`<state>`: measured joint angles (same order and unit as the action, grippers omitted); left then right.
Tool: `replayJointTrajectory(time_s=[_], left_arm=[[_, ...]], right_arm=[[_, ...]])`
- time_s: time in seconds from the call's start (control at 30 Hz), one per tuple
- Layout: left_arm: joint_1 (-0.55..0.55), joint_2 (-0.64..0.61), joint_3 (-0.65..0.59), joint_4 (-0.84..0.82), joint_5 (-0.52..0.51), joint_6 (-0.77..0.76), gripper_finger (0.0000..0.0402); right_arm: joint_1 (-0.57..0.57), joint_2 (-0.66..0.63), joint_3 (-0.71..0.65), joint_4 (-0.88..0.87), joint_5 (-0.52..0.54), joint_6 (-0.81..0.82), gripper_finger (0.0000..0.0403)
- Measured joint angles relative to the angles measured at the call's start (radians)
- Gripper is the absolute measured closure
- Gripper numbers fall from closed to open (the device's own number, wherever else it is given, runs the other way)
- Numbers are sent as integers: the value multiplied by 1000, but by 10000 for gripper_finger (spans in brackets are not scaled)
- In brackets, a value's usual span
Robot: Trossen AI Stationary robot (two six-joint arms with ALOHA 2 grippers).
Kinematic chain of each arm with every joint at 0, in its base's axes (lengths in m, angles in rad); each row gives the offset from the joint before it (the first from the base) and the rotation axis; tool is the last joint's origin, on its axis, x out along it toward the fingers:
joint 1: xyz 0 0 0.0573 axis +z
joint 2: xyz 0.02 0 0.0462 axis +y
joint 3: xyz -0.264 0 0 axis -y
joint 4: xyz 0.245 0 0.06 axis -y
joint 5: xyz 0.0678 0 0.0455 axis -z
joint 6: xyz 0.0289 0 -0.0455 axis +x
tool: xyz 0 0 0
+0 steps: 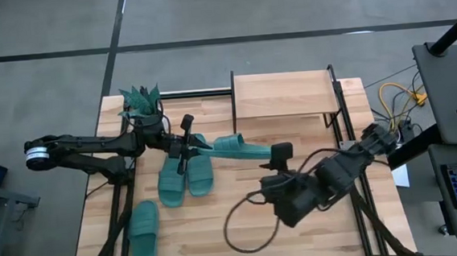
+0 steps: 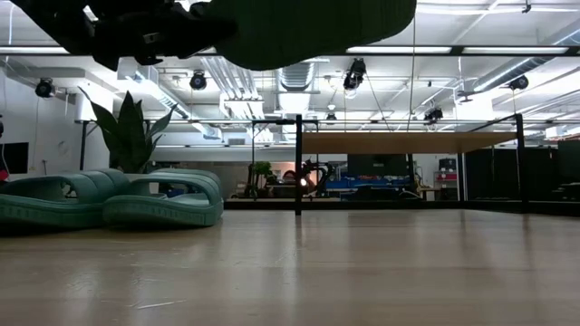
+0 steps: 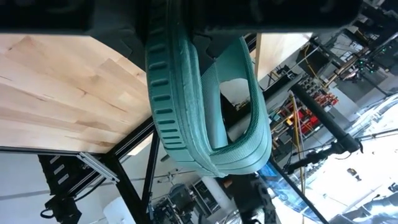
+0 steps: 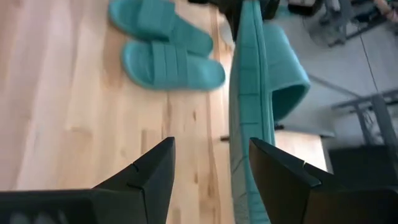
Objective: Pick and place slides into the shelf
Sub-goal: Put the bottom right green slipper on the shelf
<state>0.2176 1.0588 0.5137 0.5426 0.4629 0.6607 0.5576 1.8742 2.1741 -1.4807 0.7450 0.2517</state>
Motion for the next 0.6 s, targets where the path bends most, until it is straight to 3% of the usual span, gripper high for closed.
replayJointTrajectory(time_s=[0.13, 0.23, 0.6], left_arm=[[0, 2, 0, -1, 1, -1, 385], [0, 3, 0, -2, 1, -2, 385], [-2, 1, -5, -7, 3, -3, 385]], right_arm=[[-31, 91, 132, -85, -18, 34, 209], [-45, 130, 180, -89, -20, -35, 209], [-120, 125, 168, -91, -22, -76, 209]])
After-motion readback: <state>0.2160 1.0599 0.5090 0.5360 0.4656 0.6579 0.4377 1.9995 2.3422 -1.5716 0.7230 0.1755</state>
